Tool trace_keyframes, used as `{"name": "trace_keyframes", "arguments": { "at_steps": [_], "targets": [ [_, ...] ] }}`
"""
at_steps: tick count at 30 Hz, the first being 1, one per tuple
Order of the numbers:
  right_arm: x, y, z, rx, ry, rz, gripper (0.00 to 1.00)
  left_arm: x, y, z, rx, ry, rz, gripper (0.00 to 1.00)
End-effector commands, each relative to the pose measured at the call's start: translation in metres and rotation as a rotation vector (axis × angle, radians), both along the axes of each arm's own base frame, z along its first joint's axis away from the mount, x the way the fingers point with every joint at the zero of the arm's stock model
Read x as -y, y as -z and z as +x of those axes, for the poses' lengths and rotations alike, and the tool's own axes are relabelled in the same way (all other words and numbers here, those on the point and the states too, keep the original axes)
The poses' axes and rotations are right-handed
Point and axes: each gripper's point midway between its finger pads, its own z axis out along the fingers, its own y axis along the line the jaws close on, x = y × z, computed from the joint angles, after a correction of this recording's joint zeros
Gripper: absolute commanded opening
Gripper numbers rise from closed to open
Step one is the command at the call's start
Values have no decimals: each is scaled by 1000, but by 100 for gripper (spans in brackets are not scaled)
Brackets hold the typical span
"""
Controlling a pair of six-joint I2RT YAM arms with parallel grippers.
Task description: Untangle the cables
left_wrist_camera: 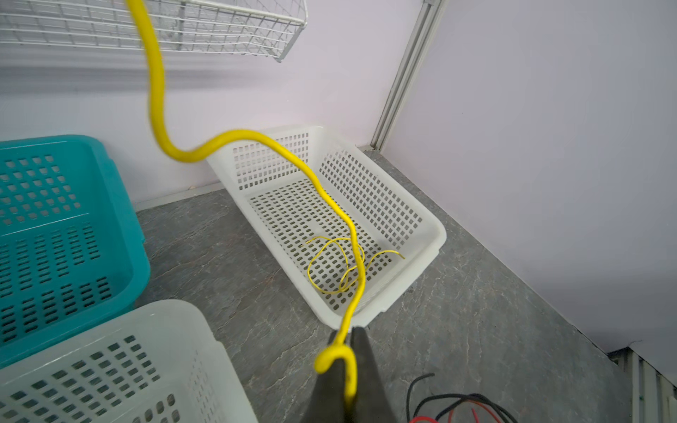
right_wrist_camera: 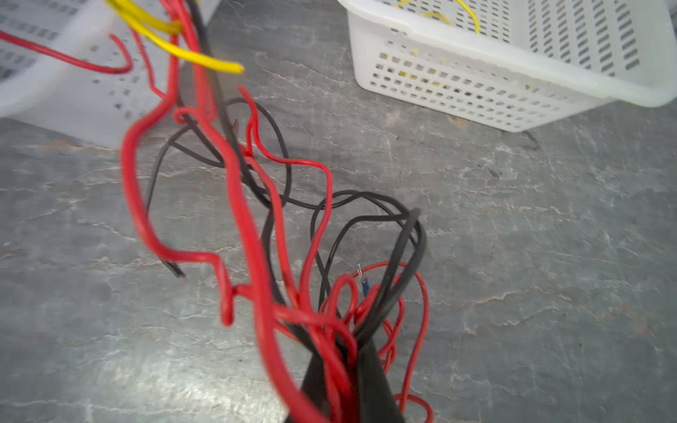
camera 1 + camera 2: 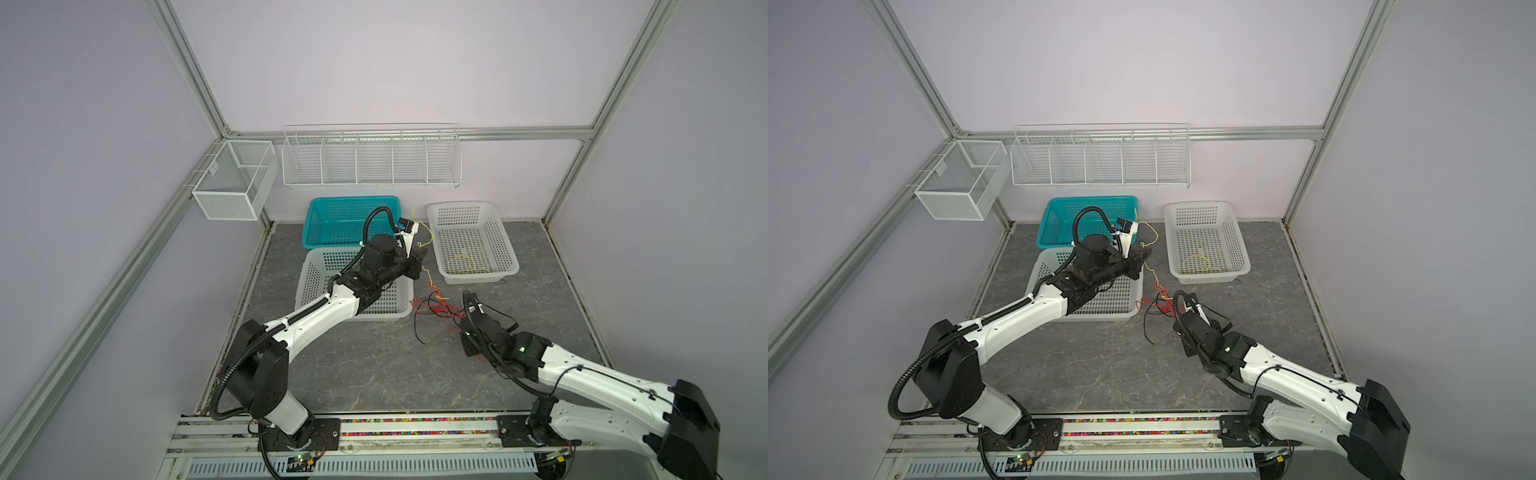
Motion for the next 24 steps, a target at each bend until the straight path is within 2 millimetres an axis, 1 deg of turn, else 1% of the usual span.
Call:
{"name": "trace_keyframes", "arguments": {
  "at_steps": [1, 3, 6, 10, 13, 16, 19, 24],
  "targets": [
    [18, 6, 3, -25, 128, -43, 6, 19, -35, -9, 48, 87, -103, 0],
    [33, 18, 3, -68, 208, -69, 6, 17, -41, -9, 58, 79, -113, 0],
    [54, 32, 1, -111, 317, -78, 6, 7, -53, -7, 84, 33, -100, 0],
    [76, 43, -4, -134, 421, -41, 6, -12, -79, -4, 131, -45, -86, 0],
    [90, 50, -8, -154, 476, -11, 6, -31, -97, 3, 149, -128, -79, 0],
    [101, 54, -12, -166, 521, 11, 6, -57, -112, 12, 159, -215, -87, 0],
    [110, 55, -15, -170, 550, 18, 6, -92, -123, 22, 168, -324, -86, 0],
    [115, 57, -16, -176, 568, 47, 6, -146, -133, 30, 181, -489, -55, 0]
  ]
}}
